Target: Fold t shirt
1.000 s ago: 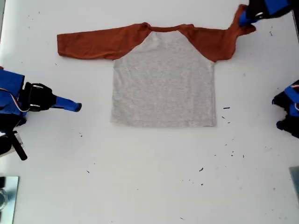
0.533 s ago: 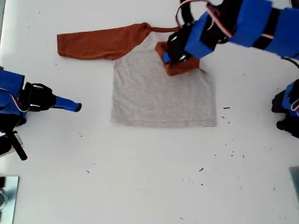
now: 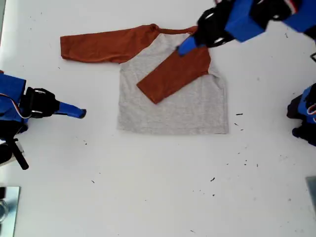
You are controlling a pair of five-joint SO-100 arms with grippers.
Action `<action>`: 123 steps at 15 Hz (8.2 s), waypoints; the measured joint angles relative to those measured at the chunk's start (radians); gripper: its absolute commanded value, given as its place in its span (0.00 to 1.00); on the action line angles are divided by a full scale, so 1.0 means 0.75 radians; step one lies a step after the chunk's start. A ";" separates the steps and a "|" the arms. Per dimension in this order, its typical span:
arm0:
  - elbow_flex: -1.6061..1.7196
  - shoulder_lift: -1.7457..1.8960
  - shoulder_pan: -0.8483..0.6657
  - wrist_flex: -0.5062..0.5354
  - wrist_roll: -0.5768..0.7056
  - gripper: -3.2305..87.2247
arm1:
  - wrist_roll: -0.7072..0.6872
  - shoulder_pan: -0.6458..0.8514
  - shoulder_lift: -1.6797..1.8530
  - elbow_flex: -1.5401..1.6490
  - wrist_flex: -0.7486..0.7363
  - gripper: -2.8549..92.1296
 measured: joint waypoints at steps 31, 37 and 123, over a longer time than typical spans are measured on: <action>-1.554 -2.205 -1.329 0.303 0.618 0.38 | 0.135 0.280 1.986 2.336 -0.362 0.06; -1.336 -2.328 -1.677 -0.008 0.798 0.34 | 0.135 0.247 2.006 2.336 -0.346 0.06; -2.033 -2.917 0.098 -0.178 0.035 0.03 | 0.875 -0.708 0.147 1.213 -0.546 0.06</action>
